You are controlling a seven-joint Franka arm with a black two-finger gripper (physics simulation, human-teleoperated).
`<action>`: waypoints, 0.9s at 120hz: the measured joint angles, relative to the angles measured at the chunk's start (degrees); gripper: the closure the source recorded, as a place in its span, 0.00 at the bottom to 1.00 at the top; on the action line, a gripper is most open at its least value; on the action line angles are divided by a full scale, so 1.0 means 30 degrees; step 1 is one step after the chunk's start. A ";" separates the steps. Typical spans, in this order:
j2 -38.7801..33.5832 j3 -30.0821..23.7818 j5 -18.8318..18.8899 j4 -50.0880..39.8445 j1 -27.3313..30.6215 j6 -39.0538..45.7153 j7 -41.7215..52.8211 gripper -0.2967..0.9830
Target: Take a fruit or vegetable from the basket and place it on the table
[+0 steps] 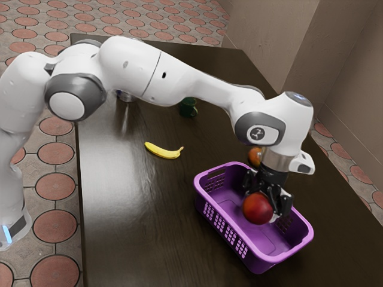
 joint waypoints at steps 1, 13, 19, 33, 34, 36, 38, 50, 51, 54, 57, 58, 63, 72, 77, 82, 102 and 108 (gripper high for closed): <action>-0.0051 0.0021 0.0003 0.0012 -0.0002 -0.0021 0.0007 0.48; -0.0742 0.0106 0.0052 0.0443 -0.0055 -0.0403 0.0089 0.49; -0.0943 0.0080 0.0064 0.1004 -0.0123 -0.0723 0.0133 0.44; -0.1619 0.0047 0.0215 0.1435 -0.1048 -0.1284 0.0315 0.42; -0.1649 0.0041 0.0246 0.1443 -0.1139 -0.1313 0.0327 0.42; -0.1696 0.0030 0.0303 0.1456 -0.1317 -0.1368 0.0352 0.41; -0.1730 0.0023 0.0352 0.1466 -0.1479 -0.1419 0.0377 0.41; -0.1762 -0.0044 0.0535 0.1487 -0.2525 -0.1637 0.0514 0.42; -0.1759 -0.0049 0.0544 0.1487 -0.2612 -0.1648 0.0525 0.42; -0.1742 -0.0059 0.0566 0.1488 -0.2875 -0.1681 0.0555 0.42; -0.1718 -0.0067 0.0585 0.1489 -0.3166 -0.1707 0.0585 0.42; -0.1712 -0.0071 0.0590 0.1489 -0.3264 -0.1715 0.0594 0.42; -0.1709 -0.0079 0.0612 0.1489 -0.3714 -0.1754 0.0640 0.42; -0.1725 -0.0084 0.0639 0.1490 -0.4370 -0.1816 0.0717 0.42; -0.1730 -0.0112 0.0647 0.1490 -0.4626 -0.1837 0.0757 0.42; -0.1732 -0.0162 0.0654 0.1490 -0.4830 -0.1853 0.0794 0.42; -0.1657 -0.0330 0.0675 0.1490 -0.5716 -0.1880 0.0916 0.42; -0.1650 -0.0360 0.0683 0.1490 -0.6117 -0.1890 0.0945 0.42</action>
